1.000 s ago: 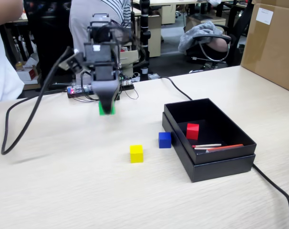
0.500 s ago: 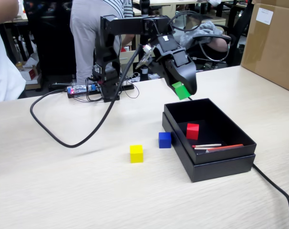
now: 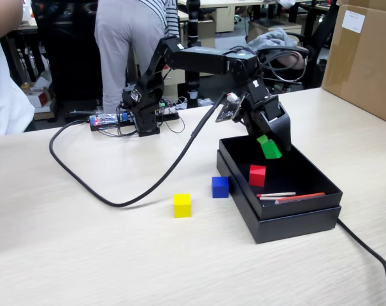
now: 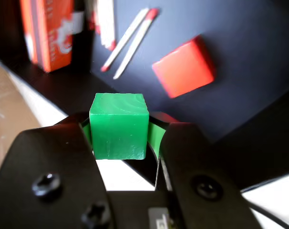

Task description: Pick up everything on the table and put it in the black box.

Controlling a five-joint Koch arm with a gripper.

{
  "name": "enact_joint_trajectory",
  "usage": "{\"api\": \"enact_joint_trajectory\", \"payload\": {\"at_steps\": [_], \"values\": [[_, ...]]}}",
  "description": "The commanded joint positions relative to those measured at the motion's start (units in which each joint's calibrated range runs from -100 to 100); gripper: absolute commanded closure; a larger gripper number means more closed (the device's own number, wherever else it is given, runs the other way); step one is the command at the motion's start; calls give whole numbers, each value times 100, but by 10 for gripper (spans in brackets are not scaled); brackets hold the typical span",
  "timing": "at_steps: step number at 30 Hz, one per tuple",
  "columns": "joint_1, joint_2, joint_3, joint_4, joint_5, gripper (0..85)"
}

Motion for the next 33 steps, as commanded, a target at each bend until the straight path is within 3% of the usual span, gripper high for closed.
{"api": "enact_joint_trajectory", "payload": {"at_steps": [1, 7, 10, 15, 17, 20, 26, 33], "values": [[88, -25, 514, -36, 78, 777], [151, 445, 469, -295, 200, 773], [151, 675, 378, -676, 220, 625], [78, 697, 224, -866, 254, 577], [59, 548, 206, -935, 254, 509], [20, -255, 16, -952, 264, 443], [-523, -2630, -111, -952, 234, 436], [-1265, -4489, -1680, -952, -98, 359]]}}
